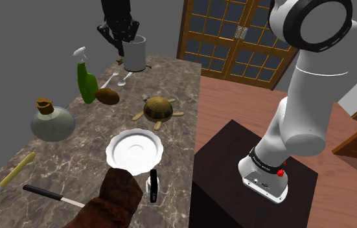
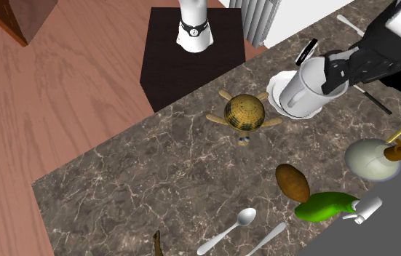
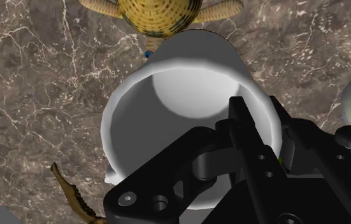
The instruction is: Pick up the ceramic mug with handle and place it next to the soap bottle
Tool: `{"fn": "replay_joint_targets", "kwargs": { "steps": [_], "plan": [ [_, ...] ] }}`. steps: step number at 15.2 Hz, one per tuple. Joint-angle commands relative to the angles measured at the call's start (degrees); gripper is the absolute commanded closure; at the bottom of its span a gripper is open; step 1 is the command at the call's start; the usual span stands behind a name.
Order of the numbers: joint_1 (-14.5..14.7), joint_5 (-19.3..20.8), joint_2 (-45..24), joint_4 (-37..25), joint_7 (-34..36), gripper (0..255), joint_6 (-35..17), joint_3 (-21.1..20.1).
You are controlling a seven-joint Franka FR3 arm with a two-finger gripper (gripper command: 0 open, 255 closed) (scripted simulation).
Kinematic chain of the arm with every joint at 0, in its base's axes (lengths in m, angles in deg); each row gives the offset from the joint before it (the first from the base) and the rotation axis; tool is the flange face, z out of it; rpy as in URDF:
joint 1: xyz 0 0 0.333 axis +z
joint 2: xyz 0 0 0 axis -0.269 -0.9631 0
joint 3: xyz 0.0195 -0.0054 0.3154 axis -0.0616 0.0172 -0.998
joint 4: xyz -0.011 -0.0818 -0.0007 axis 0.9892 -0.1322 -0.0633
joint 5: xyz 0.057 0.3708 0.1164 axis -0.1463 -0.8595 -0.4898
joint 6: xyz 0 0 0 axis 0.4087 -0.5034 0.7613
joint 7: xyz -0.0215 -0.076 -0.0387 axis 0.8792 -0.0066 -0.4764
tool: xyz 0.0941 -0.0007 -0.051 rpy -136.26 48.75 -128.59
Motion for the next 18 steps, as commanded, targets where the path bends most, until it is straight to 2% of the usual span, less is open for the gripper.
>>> {"fn": "replay_joint_targets", "kwargs": {
  "steps": [1,5,18],
  "plan": [
    [1.9,0.3,-0.9,-1.1,2.8,255,0.4,-0.9],
    [5.8,1.2,-4.1,-5.6,7.8,255,2.2,-2.5],
    [4.8,0.7,-1.6,8.1,8.2,255,-9.1,-2.4]
  ]
}}
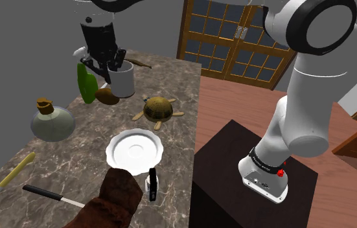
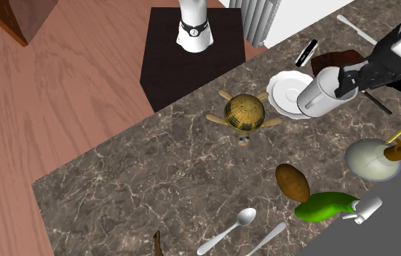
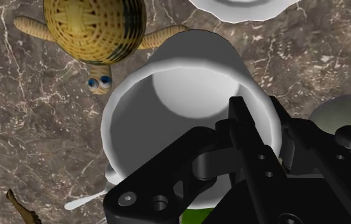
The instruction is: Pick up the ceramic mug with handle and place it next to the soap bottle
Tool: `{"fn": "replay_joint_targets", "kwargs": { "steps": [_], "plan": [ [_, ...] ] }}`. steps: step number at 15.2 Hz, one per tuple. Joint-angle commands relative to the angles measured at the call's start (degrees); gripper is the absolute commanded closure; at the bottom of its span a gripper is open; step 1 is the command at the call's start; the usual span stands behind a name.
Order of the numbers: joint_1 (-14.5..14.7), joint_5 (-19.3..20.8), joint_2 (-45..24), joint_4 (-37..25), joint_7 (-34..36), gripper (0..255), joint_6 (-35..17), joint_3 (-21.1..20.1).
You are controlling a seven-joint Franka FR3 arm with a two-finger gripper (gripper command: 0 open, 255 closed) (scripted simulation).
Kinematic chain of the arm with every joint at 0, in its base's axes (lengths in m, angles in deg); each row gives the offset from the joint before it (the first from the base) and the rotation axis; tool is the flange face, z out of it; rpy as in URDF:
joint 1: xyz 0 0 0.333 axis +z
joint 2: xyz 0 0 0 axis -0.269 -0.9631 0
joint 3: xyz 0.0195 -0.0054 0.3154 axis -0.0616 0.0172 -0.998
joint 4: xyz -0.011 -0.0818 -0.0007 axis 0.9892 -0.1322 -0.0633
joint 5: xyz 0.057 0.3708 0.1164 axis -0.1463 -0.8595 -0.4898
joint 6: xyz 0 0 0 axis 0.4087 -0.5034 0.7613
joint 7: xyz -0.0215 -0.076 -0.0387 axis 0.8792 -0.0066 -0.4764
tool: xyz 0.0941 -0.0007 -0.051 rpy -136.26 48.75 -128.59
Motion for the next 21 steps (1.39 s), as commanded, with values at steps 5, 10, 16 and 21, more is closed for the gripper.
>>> {"fn": "replay_joint_targets", "kwargs": {
  "steps": [5,10,16,21],
  "plan": [
    [-0.2,0.1,0.0,4.6,0.3,255,-4.7,0.1],
    [-0.3,0.2,-0.3,8.1,0.6,255,-8.4,0.1],
    [-0.4,0.5,-1.0,11.7,0.9,255,-12.7,0.3],
    [-0.4,0.8,-2.0,14.2,1.3,255,-16.1,0.4]
  ]
}}
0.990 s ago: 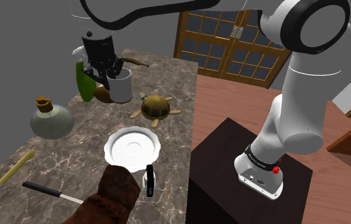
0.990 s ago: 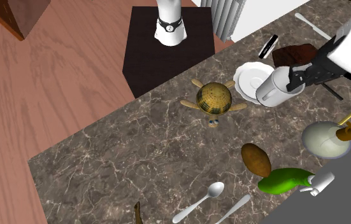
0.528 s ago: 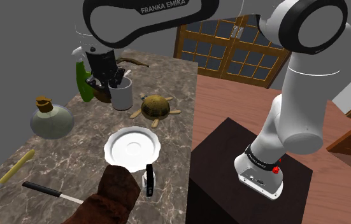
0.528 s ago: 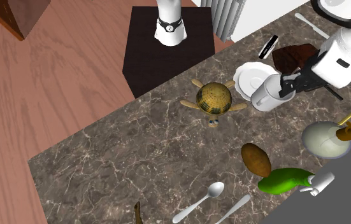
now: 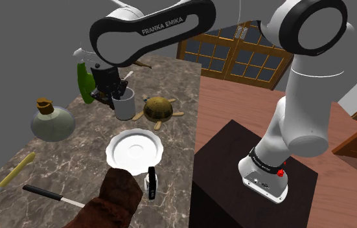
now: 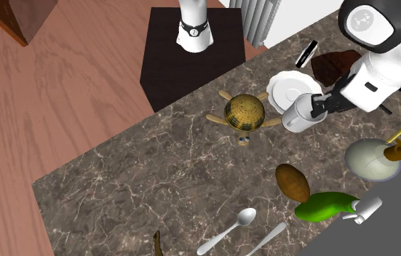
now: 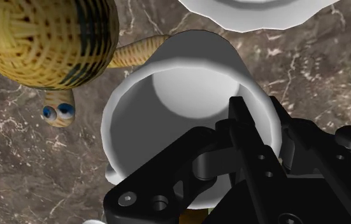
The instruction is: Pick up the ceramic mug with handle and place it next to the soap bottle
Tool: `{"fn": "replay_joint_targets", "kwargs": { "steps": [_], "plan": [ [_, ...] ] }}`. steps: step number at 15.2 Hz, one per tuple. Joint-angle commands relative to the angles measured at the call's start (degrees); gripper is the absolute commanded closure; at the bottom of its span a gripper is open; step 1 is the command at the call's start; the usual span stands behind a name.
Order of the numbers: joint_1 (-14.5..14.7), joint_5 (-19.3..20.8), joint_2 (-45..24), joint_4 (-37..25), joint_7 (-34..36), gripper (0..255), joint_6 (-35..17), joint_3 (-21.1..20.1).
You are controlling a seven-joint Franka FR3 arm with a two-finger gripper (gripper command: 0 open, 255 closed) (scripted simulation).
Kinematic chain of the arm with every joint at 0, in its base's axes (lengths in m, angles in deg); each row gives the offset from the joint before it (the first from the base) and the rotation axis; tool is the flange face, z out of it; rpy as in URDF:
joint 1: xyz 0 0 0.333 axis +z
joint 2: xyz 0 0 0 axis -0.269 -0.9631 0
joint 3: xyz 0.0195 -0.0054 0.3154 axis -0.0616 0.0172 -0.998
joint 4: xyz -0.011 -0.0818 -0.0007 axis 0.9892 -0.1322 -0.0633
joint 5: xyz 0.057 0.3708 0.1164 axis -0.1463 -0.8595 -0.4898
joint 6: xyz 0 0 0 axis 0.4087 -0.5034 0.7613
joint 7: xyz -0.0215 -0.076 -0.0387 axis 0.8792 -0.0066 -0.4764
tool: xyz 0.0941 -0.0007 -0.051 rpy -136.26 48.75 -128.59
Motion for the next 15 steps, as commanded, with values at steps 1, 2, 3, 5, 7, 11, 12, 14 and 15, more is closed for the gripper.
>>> {"fn": "replay_joint_targets", "kwargs": {
  "steps": [1,2,3,5,7,11,12,14,15],
  "plan": [
    [0.0,0.1,-0.3,1.2,0.1,255,-1.5,0.0],
    [0.0,0.2,-0.5,1.7,0.2,255,-2.2,0.1],
    [0.0,0.3,-0.7,2.1,0.3,255,-2.8,0.1],
    [0.0,0.5,-1.3,2.9,0.4,255,-4.2,0.2],
    [0.0,0.6,-1.8,3.7,0.6,255,-5.5,0.2],
    [0.1,0.9,-2.5,4.5,0.8,255,-6.9,0.3],
    [0.1,0.9,-2.5,4.5,0.8,255,-6.9,0.3],
    [0.1,0.9,-2.5,4.5,0.8,255,-6.9,0.3],
    [0.1,0.9,-2.5,4.5,0.8,255,-6.9,0.3]
  ]
}}
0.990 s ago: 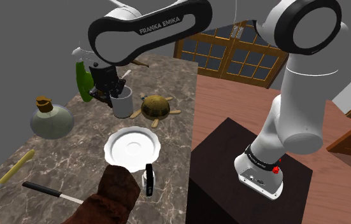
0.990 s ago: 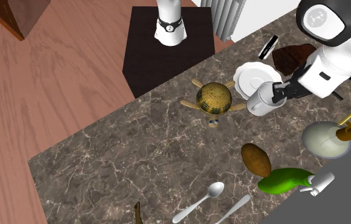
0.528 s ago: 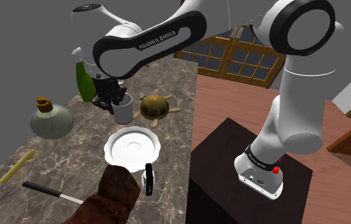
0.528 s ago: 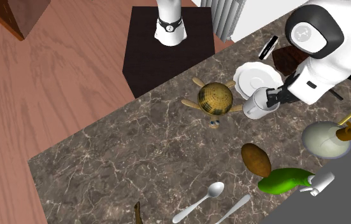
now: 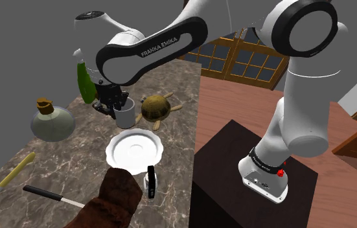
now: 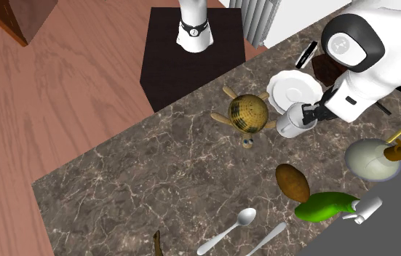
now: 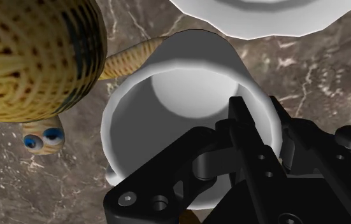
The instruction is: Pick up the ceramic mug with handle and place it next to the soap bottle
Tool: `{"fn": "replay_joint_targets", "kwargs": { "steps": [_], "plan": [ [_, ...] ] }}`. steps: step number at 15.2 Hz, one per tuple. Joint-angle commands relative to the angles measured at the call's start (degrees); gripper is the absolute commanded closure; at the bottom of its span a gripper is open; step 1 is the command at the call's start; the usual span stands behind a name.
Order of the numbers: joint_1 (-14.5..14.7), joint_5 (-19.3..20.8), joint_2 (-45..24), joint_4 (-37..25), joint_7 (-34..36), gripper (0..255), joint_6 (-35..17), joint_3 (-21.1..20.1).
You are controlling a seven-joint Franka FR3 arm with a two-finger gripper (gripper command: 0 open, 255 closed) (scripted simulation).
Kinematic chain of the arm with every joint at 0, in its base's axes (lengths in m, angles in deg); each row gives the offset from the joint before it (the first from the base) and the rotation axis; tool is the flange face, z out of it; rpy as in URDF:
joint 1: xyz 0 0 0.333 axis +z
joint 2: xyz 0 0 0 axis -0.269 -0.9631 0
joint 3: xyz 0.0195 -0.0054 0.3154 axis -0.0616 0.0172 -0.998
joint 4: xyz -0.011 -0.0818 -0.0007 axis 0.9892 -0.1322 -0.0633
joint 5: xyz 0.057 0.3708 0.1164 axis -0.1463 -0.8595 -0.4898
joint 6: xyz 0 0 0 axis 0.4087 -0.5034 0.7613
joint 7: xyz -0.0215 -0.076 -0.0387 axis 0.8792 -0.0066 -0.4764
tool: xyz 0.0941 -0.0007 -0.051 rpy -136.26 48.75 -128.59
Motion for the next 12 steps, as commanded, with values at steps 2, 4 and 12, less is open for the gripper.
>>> {"fn": "replay_joint_targets", "kwargs": {
  "steps": [2,4,12],
  "plan": [
    [0.0,0.0,-0.2,0.2,0.0,255,0.0,0.0],
    [0.0,0.0,0.0,0.4,0.0,0,0.0,0.0],
    [0.1,-0.7,1.9,-4.3,-0.5,0,6.5,-0.4]
  ]
}}
